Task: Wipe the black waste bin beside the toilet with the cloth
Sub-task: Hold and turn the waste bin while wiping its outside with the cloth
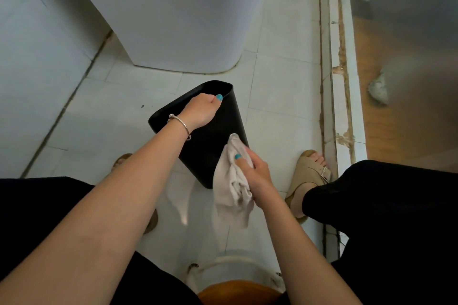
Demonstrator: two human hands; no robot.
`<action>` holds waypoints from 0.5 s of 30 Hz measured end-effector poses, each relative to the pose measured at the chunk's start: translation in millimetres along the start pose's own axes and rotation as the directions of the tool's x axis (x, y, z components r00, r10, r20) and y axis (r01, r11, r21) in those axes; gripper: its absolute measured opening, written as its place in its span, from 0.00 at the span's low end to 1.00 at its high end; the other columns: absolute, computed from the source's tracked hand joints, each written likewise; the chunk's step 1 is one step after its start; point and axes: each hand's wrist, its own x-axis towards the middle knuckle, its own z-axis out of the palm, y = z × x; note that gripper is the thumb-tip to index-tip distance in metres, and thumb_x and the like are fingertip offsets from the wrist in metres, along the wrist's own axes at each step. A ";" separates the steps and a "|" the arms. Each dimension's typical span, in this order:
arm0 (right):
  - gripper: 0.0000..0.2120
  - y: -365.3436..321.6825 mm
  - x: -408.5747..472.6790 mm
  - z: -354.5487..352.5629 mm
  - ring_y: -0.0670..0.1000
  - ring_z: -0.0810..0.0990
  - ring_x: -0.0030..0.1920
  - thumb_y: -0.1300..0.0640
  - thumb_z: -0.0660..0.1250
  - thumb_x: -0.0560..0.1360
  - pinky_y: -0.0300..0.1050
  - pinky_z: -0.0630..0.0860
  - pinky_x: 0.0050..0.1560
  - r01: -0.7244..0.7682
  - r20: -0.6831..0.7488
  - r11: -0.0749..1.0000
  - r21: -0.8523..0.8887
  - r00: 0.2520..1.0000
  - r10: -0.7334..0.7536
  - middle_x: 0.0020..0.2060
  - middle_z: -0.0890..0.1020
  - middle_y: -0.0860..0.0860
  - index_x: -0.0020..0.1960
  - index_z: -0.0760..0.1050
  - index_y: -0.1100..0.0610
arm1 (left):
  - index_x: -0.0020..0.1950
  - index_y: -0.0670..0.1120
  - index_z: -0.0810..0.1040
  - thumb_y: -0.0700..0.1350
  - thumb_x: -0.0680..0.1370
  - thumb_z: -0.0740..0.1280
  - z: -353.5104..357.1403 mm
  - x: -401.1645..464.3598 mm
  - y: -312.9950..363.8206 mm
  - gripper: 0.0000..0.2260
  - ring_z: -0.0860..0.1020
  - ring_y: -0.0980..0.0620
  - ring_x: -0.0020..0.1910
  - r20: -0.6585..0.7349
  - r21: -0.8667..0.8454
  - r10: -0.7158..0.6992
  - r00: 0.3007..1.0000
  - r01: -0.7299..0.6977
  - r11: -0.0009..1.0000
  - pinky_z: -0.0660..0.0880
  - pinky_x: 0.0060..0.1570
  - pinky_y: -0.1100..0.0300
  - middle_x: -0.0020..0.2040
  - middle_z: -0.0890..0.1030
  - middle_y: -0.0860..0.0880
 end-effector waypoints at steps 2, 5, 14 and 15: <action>0.19 -6.9 4.4 -9.7 0.40 0.78 0.52 0.54 0.67 0.77 0.35 0.76 0.48 0.015 -0.090 0.995 0.095 0.996 -0.006 0.53 0.80 0.42 0.68 0.73 0.47 | 0.31 0.47 0.63 0.56 0.80 0.55 -1.1 -1.7 -2.2 0.20 0.65 0.51 0.29 -0.011 0.016 0.017 1.000 -0.017 1.000 0.62 0.33 0.56 0.28 0.66 0.51; 0.19 -9.2 9.1 -22.6 0.42 0.79 0.54 0.53 0.66 0.78 0.39 0.77 0.54 0.078 -0.203 0.990 0.120 0.978 -0.053 0.56 0.81 0.43 0.69 0.73 0.48 | 0.29 0.50 0.60 0.67 0.75 0.55 -2.0 -6.2 -2.8 0.25 0.63 0.52 0.26 -0.039 0.099 0.035 0.999 -0.031 0.995 0.60 0.31 0.56 0.24 0.62 0.55; 0.19 -8.1 1.9 -17.0 0.35 0.78 0.54 0.60 0.68 0.76 0.29 0.75 0.49 0.226 -0.192 0.968 0.113 0.960 -0.202 0.55 0.79 0.39 0.66 0.74 0.49 | 0.27 0.49 0.61 0.79 0.64 0.53 8.4 -15.8 17.2 0.32 0.71 0.51 0.25 -0.028 0.414 0.108 0.994 -0.087 0.906 0.61 0.29 0.59 0.23 0.67 0.55; 0.19 -8.0 0.0 -17.5 0.36 0.78 0.54 0.60 0.69 0.76 0.28 0.75 0.48 0.224 -0.182 0.968 0.111 0.962 -0.202 0.55 0.79 0.39 0.65 0.75 0.48 | 0.27 0.49 0.61 0.79 0.64 0.54 9.7 -16.1 18.1 0.32 0.71 0.51 0.25 -0.025 0.413 0.098 0.995 -0.079 0.907 0.61 0.28 0.59 0.23 0.68 0.54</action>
